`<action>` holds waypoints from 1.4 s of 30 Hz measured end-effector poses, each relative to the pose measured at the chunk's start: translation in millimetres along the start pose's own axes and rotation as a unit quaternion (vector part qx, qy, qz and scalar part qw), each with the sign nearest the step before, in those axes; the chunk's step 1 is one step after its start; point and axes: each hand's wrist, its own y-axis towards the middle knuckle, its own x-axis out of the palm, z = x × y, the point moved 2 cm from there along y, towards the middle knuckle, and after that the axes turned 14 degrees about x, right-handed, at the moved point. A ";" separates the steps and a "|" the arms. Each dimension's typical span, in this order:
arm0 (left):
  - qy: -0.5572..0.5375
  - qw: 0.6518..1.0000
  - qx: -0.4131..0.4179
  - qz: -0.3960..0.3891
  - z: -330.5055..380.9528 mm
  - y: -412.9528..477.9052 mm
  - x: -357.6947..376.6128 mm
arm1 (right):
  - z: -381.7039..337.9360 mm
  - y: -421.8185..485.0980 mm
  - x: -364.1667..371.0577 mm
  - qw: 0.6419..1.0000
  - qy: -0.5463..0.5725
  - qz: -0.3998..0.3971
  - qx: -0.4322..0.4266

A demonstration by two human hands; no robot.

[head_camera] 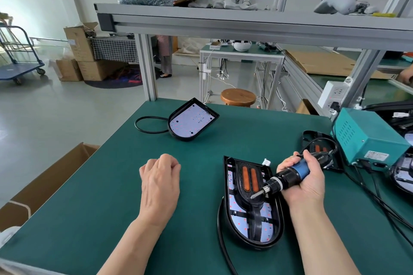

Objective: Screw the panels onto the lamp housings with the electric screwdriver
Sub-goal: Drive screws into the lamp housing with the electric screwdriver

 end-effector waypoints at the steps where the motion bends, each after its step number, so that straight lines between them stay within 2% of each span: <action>1: -0.025 1.000 0.009 0.003 10.9 -0.4 0.2 | -0.3 0.1 -0.1 1.000 0.006 0.000 0.001; 6: -0.191 0.976 0.079 -0.060 80.4 -4.7 11.1 | -2.2 1.2 -0.4 0.999 0.036 -0.005 0.005; 9: -0.225 0.962 0.109 -0.108 108.5 -4.3 19.8 | -5.2 1.9 -0.7 0.999 0.051 -0.001 0.003; 13: -0.219 0.959 0.124 -0.131 118.3 -5.3 26.1 | -7.0 2.4 -0.5 0.998 0.061 0.002 0.004; 33: -0.210 0.965 0.097 -0.123 115.0 -10.0 31.6 | -6.3 3.5 -1.6 0.998 0.067 0.009 -0.005; 42: -0.112 0.967 0.210 -0.092 119.6 -13.0 36.4 | -5.7 1.9 0.8 0.998 0.050 0.021 -0.017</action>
